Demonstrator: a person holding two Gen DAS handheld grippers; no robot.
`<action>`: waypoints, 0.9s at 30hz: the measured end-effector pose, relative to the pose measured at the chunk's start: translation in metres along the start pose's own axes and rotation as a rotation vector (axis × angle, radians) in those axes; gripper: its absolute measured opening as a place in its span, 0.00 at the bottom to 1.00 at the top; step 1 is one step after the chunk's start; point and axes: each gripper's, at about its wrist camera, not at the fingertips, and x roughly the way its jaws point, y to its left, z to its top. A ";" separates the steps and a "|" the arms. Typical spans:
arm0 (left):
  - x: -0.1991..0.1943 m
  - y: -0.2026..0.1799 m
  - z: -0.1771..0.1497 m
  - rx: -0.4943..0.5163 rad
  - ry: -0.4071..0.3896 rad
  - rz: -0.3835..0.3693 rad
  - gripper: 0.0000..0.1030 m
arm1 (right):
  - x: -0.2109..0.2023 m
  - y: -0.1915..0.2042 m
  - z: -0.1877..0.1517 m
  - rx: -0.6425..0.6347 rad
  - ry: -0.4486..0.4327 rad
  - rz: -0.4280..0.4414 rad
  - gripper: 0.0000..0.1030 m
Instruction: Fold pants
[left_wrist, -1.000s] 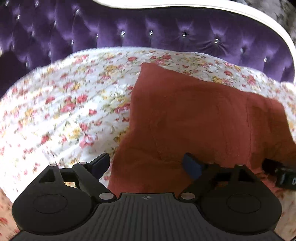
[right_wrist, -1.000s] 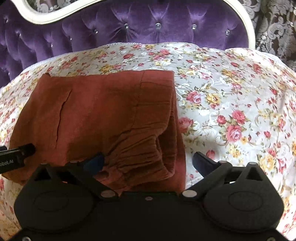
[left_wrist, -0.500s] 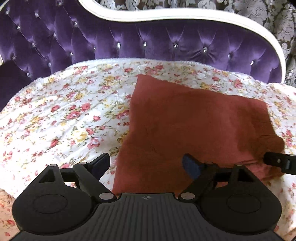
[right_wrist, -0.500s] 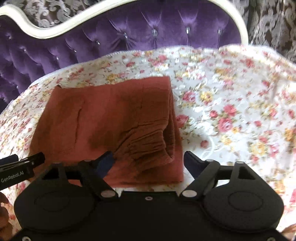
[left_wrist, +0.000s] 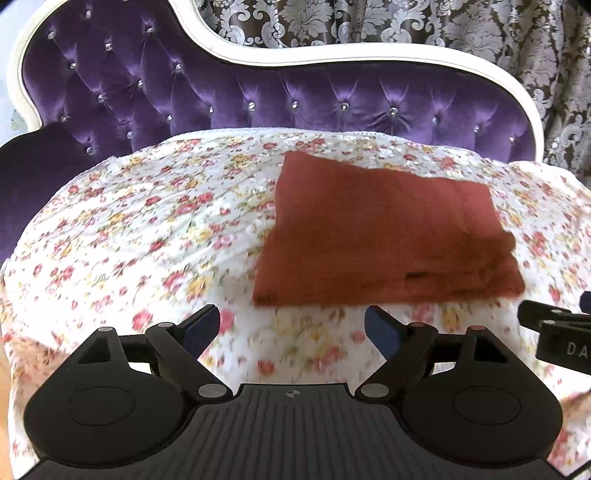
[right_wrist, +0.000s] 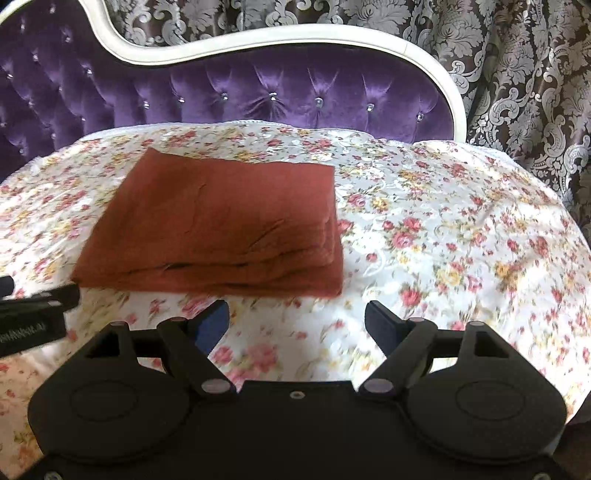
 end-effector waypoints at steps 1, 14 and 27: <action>-0.004 0.000 -0.004 -0.002 -0.002 0.000 0.83 | -0.004 0.000 -0.004 0.005 -0.004 0.010 0.79; -0.029 -0.002 -0.033 0.008 -0.031 0.022 0.83 | -0.028 0.002 -0.036 0.050 -0.028 0.053 0.79; -0.031 0.000 -0.046 -0.002 -0.003 0.009 0.83 | -0.030 0.006 -0.054 0.049 -0.015 0.066 0.79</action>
